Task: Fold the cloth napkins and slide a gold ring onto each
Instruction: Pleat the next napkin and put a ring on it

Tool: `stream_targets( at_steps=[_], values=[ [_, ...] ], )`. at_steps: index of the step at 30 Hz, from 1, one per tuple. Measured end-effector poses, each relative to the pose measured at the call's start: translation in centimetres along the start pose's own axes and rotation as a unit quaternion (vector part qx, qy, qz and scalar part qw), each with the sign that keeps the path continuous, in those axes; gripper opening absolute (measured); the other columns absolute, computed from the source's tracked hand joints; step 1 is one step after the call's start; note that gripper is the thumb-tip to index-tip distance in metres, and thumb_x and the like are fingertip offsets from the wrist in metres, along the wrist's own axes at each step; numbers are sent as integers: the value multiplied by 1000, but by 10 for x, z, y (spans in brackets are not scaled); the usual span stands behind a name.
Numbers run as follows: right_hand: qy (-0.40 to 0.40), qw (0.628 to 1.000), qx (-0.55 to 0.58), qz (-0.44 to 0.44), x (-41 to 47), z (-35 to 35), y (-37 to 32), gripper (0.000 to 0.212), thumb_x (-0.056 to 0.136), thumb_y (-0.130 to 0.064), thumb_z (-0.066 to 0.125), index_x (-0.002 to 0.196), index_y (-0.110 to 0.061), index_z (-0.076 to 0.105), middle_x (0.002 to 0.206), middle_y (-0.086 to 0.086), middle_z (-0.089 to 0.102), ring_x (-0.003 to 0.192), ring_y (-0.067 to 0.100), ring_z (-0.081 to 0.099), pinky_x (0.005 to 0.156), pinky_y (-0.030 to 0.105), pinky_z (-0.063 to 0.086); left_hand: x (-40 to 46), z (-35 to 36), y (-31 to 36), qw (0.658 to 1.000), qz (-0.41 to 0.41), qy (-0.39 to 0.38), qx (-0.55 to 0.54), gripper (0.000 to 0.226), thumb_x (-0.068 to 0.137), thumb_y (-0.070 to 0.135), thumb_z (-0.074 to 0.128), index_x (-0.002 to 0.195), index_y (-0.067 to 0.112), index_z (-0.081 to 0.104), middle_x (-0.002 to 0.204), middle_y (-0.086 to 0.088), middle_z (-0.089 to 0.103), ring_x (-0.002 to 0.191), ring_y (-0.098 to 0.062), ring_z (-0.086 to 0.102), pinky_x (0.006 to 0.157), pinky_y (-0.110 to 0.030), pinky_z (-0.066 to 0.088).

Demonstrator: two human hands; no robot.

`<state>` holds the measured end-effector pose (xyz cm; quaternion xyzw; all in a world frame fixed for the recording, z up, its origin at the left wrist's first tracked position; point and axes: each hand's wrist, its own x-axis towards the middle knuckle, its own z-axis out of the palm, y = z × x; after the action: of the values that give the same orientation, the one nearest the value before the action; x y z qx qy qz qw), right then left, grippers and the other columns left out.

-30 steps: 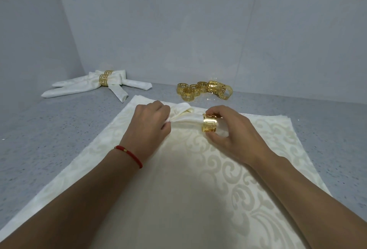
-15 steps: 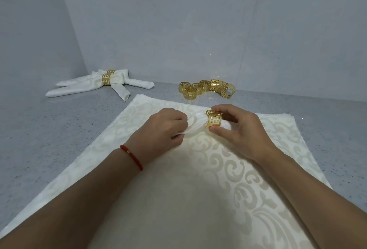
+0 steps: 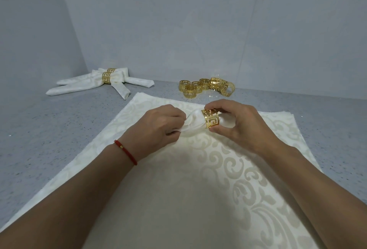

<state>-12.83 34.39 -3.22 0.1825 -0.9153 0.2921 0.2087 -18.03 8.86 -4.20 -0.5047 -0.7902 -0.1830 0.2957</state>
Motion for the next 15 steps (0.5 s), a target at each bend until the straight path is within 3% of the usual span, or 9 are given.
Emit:
stream_targets(
  at_steps=[5,8,10,13,15],
  values=[
    [4,998,51,22,-2,2,-4,44,75,-25,91,113,-31,70,103,-21,73,103,-1,67,92,17,50,-3,0,1,999,-30,17,-13,18,68,-2,63,63,5,47,85,-3,66,76,-26,60,59,-39,48],
    [17,999,48,13,-2,7,-7,43,77,-25,90,114,-32,69,108,-22,71,103,0,66,93,21,51,-2,1,1,999,-35,4,-29,23,65,-1,66,61,7,44,115,-1,71,77,-23,60,61,-35,48],
    [19,999,39,0,-2,9,-9,42,78,-25,89,115,-31,69,108,-23,69,103,-1,64,92,22,50,-2,4,0,999,-33,-7,-33,27,64,1,64,60,9,38,134,0,64,70,-18,52,58,-29,42],
    [23,999,44,5,-2,11,-8,39,79,-27,88,112,-33,68,106,-26,68,103,1,63,92,22,50,-2,6,0,999,-39,-5,-25,24,62,2,61,61,7,37,136,6,62,70,-9,36,59,-17,29],
    [27,997,65,25,-5,12,-7,39,79,-29,89,112,-35,69,107,-30,68,104,-1,64,93,18,50,-2,7,1,999,-33,-12,-30,17,62,1,61,64,7,46,130,11,65,71,-9,37,59,-18,30]
  ],
)
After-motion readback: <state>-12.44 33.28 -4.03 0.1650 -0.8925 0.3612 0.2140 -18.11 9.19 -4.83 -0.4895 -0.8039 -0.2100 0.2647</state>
